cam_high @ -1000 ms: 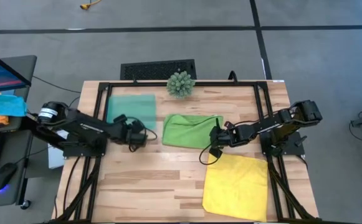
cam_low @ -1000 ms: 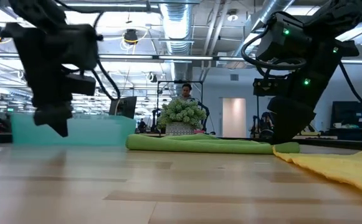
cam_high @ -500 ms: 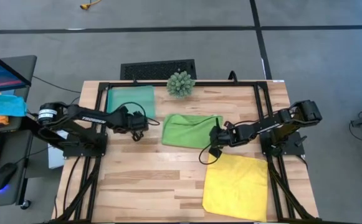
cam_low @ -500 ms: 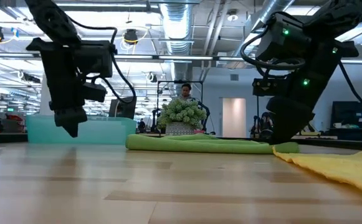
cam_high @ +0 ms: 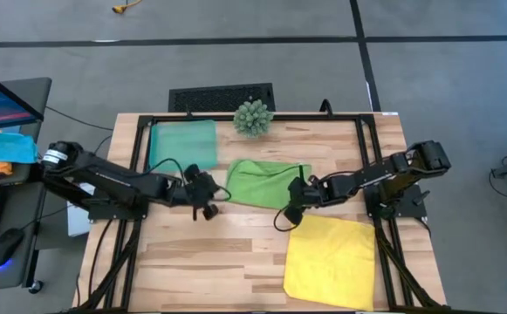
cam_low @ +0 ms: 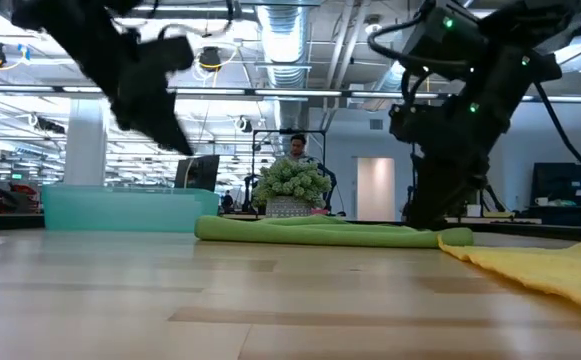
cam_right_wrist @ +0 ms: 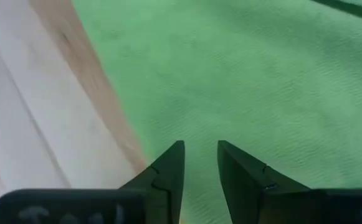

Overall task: Roll microfiber towels into tight, uniform cylinder then place into a basket
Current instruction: Fold the green towel

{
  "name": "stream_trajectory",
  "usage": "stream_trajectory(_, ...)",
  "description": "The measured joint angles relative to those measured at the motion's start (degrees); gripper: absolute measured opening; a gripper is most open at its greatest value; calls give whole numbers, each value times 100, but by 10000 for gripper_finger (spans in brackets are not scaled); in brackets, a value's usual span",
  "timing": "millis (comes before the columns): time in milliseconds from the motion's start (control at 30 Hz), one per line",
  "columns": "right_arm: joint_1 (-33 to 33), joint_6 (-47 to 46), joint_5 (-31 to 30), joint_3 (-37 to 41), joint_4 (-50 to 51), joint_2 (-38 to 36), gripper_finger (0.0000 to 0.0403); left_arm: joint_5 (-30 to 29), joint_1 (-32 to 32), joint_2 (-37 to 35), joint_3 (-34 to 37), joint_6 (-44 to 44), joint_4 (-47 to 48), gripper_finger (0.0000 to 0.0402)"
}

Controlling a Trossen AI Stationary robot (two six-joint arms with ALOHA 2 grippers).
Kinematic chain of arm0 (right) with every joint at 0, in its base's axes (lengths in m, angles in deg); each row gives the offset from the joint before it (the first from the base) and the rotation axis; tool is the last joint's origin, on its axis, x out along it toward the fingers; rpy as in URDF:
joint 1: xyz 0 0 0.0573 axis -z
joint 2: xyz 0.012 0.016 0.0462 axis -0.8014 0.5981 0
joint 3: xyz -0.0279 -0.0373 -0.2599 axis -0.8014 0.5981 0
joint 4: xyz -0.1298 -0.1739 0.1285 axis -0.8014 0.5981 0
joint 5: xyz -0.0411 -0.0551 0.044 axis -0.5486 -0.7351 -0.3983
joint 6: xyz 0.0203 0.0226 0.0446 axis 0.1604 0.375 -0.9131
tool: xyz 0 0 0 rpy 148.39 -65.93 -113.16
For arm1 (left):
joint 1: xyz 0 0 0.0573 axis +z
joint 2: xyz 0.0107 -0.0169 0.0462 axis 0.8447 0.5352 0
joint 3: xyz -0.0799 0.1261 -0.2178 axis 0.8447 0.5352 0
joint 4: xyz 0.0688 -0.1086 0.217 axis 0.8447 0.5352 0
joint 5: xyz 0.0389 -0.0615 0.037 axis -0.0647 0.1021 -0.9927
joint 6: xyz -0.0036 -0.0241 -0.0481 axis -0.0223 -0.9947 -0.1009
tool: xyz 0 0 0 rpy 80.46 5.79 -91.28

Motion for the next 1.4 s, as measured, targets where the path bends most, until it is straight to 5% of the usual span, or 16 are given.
stream_trajectory(300, -175, -655, -115, -1, -77, 351, 118, -92, -337, 1141, -2, 413, -1671, 0)
stream_trajectory(467, -171, -763, -25, -165, -529, 876, 118, -81, -337, 1598, 2, 297, -1784, 0)
stream_trajectory(1000, -715, 868, 1695, -2880, -411, 2592, 118, 577, -381, 1742, 0, 42, -2140, 0)
stream_trajectory(1200, -941, 1262, 1261, -3466, 582, 2332, 118, 1432, -389, 1742, 0, 43, -2120, 0)
stream_trajectory(1400, -1123, 1385, 247, -3536, 1168, 1835, 118, 1522, -417, 1742, 0, -9, -2172, 0)
